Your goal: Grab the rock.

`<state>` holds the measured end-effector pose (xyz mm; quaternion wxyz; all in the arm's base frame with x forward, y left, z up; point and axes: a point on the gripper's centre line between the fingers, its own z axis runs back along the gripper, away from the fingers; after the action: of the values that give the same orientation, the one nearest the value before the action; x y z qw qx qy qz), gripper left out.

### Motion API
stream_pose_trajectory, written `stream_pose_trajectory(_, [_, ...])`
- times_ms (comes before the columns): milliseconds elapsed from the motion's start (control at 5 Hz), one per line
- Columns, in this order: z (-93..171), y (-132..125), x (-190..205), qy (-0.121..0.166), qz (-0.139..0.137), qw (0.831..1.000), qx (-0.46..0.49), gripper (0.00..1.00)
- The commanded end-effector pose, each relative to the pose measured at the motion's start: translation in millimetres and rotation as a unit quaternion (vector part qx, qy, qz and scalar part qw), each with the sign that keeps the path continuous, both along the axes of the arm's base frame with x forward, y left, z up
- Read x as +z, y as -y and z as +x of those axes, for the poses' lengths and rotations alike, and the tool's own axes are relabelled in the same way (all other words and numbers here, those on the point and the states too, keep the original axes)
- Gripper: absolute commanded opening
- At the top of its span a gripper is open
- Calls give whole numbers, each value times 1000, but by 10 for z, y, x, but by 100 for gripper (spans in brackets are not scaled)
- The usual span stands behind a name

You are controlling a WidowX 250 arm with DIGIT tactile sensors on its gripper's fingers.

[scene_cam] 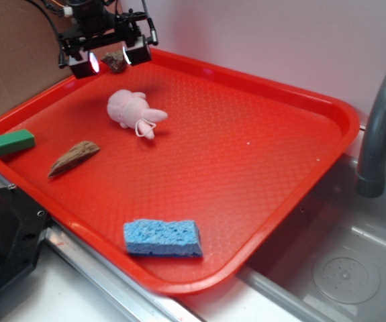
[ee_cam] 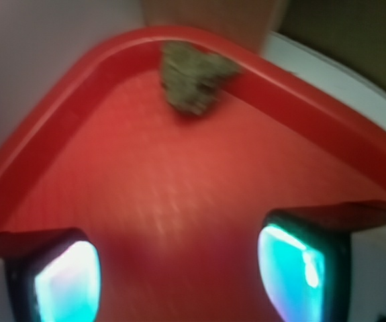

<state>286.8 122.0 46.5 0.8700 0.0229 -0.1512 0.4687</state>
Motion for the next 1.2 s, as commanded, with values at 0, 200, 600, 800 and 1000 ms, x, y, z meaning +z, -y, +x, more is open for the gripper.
stream_pose_trajectory(0, [114,-217,230,30,40,999,11,100])
stream_pose_trajectory(200, [-37,-362,370,43,52,996,52,100])
stream_pose_trajectory(600, [146,-432,234,39,65,996,48,100])
stream_pose_trajectory(800, [199,-506,130,41,61,996,48,100])
stream_pose_trajectory(1000, [254,-534,95,35,68,996,52,100])
